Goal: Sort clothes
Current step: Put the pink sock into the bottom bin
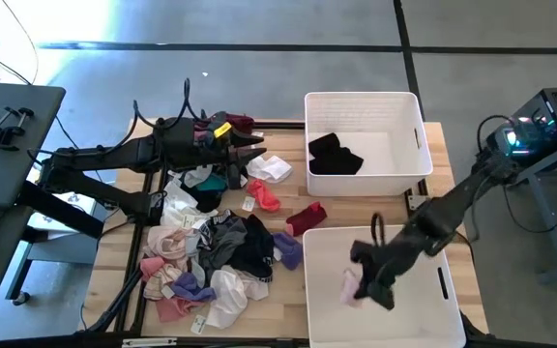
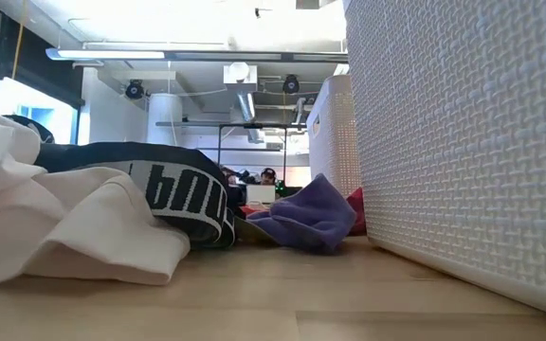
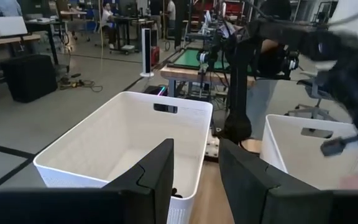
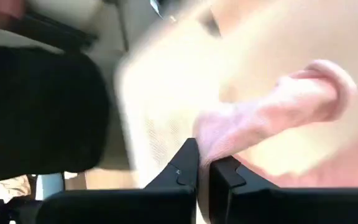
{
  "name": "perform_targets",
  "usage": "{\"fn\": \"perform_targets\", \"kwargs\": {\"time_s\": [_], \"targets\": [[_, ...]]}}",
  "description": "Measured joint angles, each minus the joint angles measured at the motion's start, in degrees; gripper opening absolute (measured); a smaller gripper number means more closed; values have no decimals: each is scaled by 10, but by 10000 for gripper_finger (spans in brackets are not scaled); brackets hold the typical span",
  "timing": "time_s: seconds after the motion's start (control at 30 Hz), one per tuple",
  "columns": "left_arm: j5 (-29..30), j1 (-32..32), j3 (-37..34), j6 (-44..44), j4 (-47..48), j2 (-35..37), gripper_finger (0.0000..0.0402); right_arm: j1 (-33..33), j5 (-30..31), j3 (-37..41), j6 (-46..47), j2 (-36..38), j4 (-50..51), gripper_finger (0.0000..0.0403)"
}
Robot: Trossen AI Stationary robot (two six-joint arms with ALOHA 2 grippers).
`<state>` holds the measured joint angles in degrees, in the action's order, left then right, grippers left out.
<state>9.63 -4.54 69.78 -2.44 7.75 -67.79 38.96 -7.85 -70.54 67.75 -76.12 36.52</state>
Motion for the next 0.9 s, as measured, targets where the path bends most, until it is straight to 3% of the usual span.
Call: {"fn": "perform_targets", "kwargs": {"time_s": [0.37,0.63,0.8,0.9], "targets": [[0,0,0,1,1,0,117,28,-23,147,174,-32,-25,0],[0,0,0,1,1,0,117,28,-9,191,158,-76,-27,4],[0,0,0,1,1,0,117,28,-34,193,132,-90,-24,54],[0,0,0,1,2,0,117,18,-82,193,132,-77,-26,93]]}}
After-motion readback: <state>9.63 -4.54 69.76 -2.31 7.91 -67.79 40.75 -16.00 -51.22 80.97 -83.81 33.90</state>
